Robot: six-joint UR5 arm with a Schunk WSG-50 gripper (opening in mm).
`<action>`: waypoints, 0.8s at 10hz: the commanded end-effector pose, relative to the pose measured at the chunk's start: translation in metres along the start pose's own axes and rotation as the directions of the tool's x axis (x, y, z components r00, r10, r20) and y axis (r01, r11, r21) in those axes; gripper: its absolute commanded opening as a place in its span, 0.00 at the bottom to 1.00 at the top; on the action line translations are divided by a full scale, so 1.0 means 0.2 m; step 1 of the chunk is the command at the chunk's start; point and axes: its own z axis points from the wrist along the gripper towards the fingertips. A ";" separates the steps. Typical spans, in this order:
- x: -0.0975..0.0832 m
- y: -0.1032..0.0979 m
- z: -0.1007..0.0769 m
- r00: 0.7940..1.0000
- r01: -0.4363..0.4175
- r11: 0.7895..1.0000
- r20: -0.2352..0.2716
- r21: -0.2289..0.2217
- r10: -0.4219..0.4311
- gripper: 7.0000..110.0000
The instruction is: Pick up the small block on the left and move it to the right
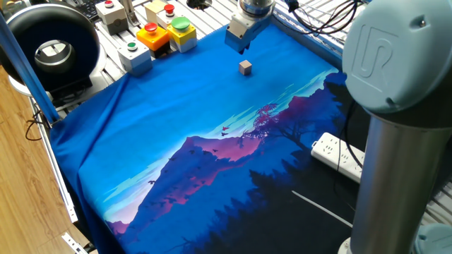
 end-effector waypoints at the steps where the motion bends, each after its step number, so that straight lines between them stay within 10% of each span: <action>1: 0.00 -0.01 0.04 1.000 -0.004 1.000 0.014 -0.010 0.004 0.15; 8: -0.01 0.00 0.06 1.000 0.005 1.000 0.020 -0.021 -0.005 0.15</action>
